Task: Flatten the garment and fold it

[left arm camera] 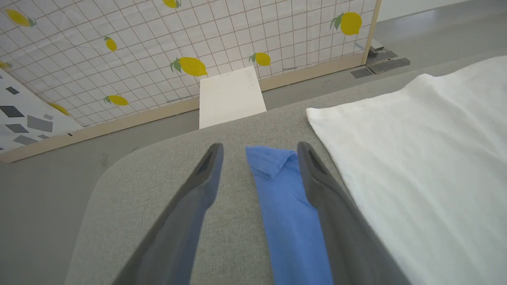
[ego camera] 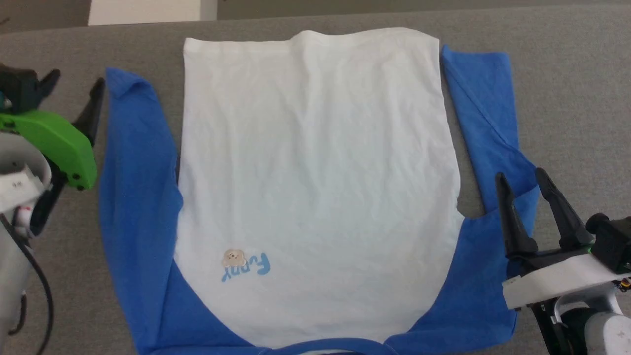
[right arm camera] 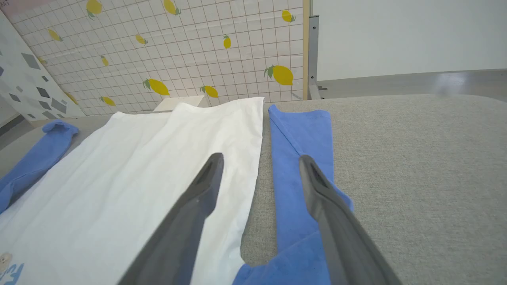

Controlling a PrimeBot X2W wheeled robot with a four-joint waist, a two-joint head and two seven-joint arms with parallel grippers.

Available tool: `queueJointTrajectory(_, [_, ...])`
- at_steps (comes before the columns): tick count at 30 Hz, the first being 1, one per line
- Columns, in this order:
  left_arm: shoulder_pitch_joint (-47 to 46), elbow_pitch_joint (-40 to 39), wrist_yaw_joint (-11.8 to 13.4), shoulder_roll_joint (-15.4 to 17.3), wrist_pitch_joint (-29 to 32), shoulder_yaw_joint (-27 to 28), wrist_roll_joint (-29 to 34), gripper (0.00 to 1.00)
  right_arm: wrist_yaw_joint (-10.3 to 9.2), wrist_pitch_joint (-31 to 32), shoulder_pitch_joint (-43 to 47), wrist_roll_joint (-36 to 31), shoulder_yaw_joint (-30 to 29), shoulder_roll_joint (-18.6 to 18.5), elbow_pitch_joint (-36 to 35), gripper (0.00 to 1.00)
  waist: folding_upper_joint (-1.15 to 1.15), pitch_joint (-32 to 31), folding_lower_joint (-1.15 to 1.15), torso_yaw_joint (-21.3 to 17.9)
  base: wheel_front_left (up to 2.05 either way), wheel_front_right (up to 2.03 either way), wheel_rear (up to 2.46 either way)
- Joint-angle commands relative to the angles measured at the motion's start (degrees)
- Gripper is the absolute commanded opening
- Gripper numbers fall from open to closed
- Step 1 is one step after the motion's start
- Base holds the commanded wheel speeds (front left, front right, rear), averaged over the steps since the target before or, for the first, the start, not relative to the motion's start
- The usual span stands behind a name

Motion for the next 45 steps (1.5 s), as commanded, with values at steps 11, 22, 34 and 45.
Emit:
queueJointTrajectory(11, [-8.0,7.05,-0.25,4.42,13.14,0.4,-2.07,1.0,-0.09,-2.69,-3.92,-0.43,2.25,-0.45,2.5,1.0,0.0,10.01,0.0,-7.52,0.0,0.0,0.0])
queueJointTrajectory(22, [-2.94,9.04,7.85,6.43,24.04,3.04,-5.52,0.0,-0.09,-3.94,-4.44,-0.43,2.93,0.08,4.26,1.0,0.0,10.14,0.0,-9.09,0.0,0.0,0.0])
queueJointTrajectory(34, [7.5,4.29,11.32,8.16,13.42,8.79,-6.88,0.0,-0.09,-2.45,-1.39,-1.06,0.94,-0.14,5.08,1.0,0.0,-0.63,0.0,-4.98,0.0,0.0,0.0])
queueJointTrajectory(45, [27.21,-11.96,18.39,11.74,9.67,18.92,-9.78,0.0,-0.09,-0.82,4.85,-1.62,-3.48,0.45,1.82,1.0,0.0,-8.75,0.0,0.35,0.0,0.0,0.0])
